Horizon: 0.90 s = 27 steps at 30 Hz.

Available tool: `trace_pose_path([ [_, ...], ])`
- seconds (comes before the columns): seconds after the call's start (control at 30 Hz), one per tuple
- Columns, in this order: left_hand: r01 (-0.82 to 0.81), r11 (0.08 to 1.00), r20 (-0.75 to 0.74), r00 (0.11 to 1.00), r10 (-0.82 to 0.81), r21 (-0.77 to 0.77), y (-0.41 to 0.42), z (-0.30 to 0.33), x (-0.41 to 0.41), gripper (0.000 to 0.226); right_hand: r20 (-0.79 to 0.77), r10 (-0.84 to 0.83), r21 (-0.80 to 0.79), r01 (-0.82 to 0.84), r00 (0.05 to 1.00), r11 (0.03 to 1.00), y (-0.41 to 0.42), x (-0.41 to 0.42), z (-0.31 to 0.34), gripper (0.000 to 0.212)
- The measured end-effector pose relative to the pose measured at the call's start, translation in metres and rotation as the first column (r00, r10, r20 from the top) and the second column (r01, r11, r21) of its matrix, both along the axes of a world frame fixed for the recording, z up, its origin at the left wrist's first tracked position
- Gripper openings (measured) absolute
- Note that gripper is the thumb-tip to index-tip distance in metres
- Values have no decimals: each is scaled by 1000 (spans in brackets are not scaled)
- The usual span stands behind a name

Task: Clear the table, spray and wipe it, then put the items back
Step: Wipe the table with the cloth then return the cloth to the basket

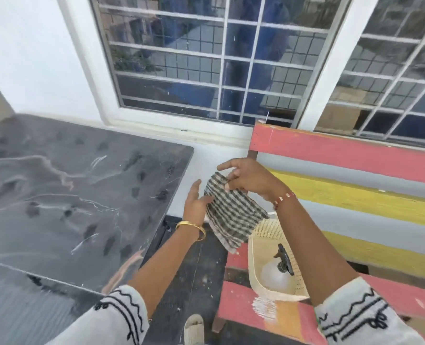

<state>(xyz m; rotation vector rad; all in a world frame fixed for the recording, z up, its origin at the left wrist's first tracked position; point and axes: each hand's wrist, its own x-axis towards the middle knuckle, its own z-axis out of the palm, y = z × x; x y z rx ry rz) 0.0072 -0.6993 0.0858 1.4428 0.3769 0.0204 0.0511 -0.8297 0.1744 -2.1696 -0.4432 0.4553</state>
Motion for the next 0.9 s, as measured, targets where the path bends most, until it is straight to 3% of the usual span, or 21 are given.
trace_pose_path([
  [0.1,95,995,23,995,-94,-30,36,7,-24,28,4,73,37,-73,997,997,28,-12,2,42],
  [0.23,32,999,4,999,-32,-44,85,9,-45,10,12,131,91,-131,991,987,68,-21,3,38],
  [0.4,2,1000,36,999,-2,-9,139,23,-63,14,-67,191,102,-184,979,978,115,-28,9,30],
  [0.5,-40,999,55,998,41,-18,181,27,-69,16,-137,295,-1,-298,946,955,156,-26,10,28],
  [0.63,-19,997,59,998,24,-78,247,24,-84,22,-90,337,-196,-348,937,917,228,-32,6,27],
  [0.8,-43,997,-1,999,43,-65,351,19,-97,22,-86,344,-93,-352,935,932,331,-45,-6,22],
  [0.9,30,999,-51,998,-32,-42,396,19,-99,5,-76,302,24,-301,950,953,372,-49,-14,24],
])
